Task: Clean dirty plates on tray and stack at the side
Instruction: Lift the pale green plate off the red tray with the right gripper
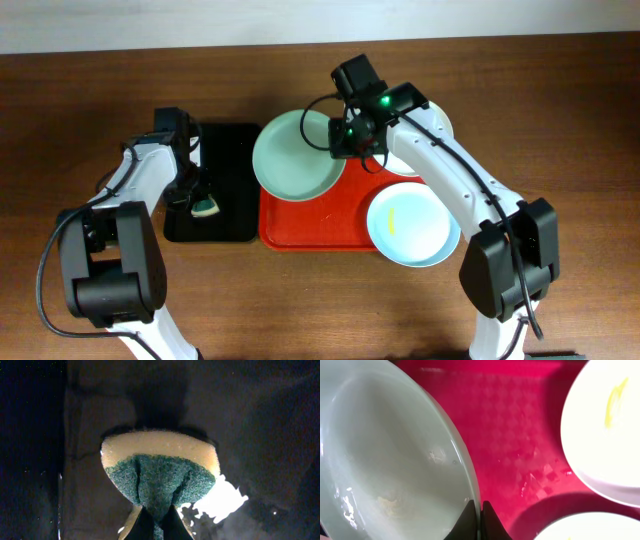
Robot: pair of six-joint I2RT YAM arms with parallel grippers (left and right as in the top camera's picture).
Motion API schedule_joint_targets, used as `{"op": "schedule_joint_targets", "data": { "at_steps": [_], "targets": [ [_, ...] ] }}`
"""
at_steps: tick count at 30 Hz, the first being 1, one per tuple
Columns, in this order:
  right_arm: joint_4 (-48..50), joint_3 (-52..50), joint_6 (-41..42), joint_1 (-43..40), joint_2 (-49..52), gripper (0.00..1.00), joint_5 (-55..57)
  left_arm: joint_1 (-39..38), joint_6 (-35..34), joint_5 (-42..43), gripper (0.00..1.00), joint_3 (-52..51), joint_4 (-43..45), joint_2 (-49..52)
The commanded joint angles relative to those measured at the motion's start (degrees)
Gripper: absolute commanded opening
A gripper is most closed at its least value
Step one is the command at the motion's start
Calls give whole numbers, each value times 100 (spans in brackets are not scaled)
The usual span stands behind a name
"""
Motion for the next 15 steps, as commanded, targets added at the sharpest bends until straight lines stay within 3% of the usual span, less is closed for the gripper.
{"op": "schedule_joint_targets", "data": {
  "at_steps": [1, 15],
  "targets": [
    [157, 177, 2, 26, -46, 4, 114, 39, 85, 0, 0, 70, -22, 83],
    [1596, 162, 48, 590, 13, 4, 968, 39, 85, -2, 0, 70, -22, 83]
  ]
}}
